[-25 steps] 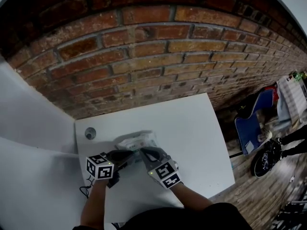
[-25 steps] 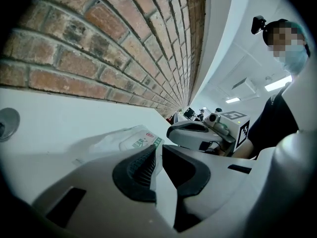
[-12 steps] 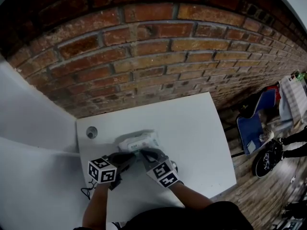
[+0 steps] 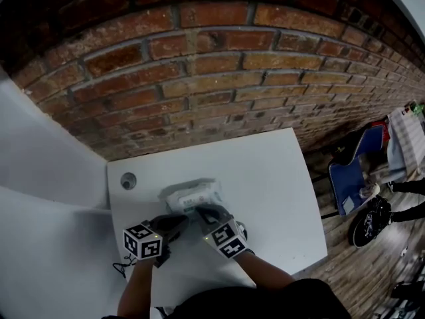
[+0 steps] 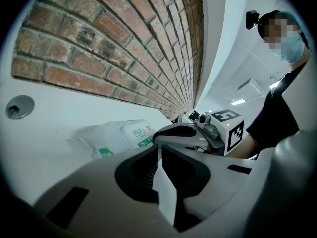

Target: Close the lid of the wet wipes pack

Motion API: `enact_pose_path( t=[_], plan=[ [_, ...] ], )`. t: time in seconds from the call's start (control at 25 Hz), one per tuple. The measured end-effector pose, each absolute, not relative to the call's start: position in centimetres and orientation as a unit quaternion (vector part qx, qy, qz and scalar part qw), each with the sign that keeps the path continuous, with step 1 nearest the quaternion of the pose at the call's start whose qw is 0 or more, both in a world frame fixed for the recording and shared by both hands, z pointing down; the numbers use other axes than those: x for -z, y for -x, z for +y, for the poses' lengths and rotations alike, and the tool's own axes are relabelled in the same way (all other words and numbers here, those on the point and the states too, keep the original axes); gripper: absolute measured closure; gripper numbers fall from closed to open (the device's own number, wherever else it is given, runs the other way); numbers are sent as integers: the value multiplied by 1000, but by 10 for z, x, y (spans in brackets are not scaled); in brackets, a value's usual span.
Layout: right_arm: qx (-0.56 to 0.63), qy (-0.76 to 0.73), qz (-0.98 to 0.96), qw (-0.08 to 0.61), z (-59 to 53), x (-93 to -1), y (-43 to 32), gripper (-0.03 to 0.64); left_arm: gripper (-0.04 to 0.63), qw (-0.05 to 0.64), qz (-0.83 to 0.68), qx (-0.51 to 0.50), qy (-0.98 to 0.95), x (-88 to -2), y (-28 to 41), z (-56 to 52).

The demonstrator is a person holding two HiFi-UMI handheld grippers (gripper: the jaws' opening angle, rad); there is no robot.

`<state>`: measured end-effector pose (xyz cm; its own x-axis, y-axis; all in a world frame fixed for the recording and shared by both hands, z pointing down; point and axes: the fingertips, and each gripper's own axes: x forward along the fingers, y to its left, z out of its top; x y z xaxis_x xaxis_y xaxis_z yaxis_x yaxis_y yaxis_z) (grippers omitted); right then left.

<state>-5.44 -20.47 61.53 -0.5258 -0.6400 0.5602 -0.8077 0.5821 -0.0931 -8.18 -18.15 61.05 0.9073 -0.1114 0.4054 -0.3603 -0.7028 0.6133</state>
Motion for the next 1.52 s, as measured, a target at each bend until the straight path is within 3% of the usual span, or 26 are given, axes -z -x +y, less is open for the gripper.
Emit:
enact_pose_path(
  t=[0.92,1.52],
  plan=[
    [-142,-424,-851,275,-208,-621,56,618,569,354,-180,-166,-903,-623,93,-184],
    [-190,-435,-849,231,-205,-615,55,618,570,345,-193,-141,-908,-607,97,-187]
  ],
)
